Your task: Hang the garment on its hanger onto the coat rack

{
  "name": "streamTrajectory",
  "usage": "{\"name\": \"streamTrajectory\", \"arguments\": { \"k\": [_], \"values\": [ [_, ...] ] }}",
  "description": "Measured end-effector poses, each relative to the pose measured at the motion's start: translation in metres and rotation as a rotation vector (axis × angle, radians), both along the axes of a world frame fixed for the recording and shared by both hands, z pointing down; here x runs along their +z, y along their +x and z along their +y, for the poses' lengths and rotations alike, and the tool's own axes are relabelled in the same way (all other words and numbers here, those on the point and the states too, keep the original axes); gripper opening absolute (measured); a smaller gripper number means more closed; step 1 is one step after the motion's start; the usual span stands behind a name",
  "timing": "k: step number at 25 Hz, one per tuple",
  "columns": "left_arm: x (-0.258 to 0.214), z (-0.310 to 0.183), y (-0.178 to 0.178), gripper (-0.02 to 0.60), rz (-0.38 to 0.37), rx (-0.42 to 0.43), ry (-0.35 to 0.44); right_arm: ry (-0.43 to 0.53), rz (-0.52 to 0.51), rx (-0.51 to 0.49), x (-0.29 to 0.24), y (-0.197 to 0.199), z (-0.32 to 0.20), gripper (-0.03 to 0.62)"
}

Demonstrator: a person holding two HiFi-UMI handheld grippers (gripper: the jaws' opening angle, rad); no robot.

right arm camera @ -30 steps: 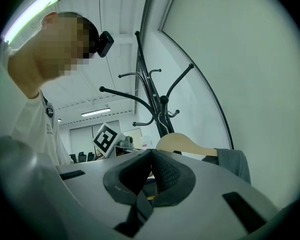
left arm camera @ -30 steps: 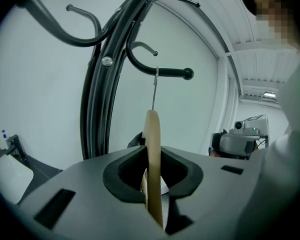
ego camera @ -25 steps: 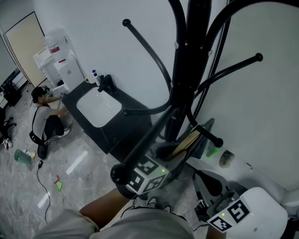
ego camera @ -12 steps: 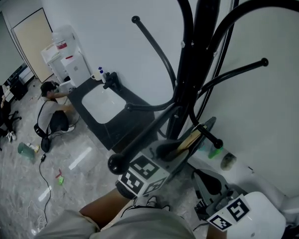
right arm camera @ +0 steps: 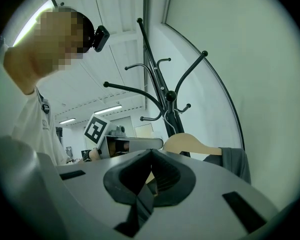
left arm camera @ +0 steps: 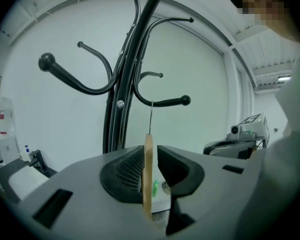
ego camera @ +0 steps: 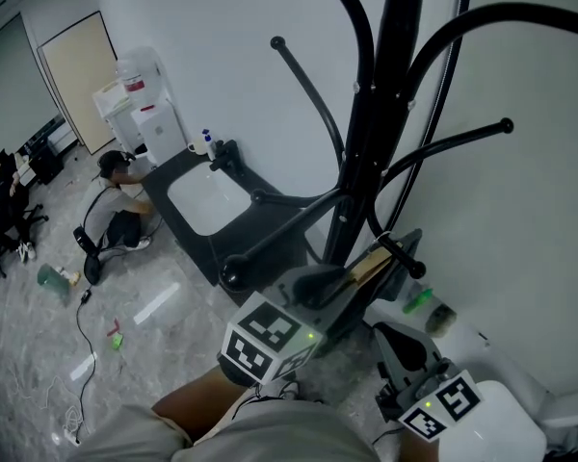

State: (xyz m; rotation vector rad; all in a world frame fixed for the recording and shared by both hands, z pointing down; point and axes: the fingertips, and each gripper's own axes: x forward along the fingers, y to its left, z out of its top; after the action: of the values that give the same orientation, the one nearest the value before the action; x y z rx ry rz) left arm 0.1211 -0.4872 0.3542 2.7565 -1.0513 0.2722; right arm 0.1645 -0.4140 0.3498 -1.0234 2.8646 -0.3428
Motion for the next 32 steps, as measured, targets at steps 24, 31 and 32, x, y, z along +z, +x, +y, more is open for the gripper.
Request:
{"name": "streamTrajectory", "arguments": {
  "k": [24,31,32],
  "values": [
    [-0.009,0.063,0.025,0.006,0.054,0.035,0.014,0.026,0.095,0.022,-0.001,0.006,0.017,0.015],
    [-0.008,0.068,0.028,0.006,0.059,0.052,0.010,0.027,0.103,0.035,-0.001,0.008,0.022,0.015],
    [-0.008,0.068,0.028,0.006,0.059,0.052,0.010,0.028,0.103,0.036,-0.001,0.007,0.022,0.015]
  ]
}}
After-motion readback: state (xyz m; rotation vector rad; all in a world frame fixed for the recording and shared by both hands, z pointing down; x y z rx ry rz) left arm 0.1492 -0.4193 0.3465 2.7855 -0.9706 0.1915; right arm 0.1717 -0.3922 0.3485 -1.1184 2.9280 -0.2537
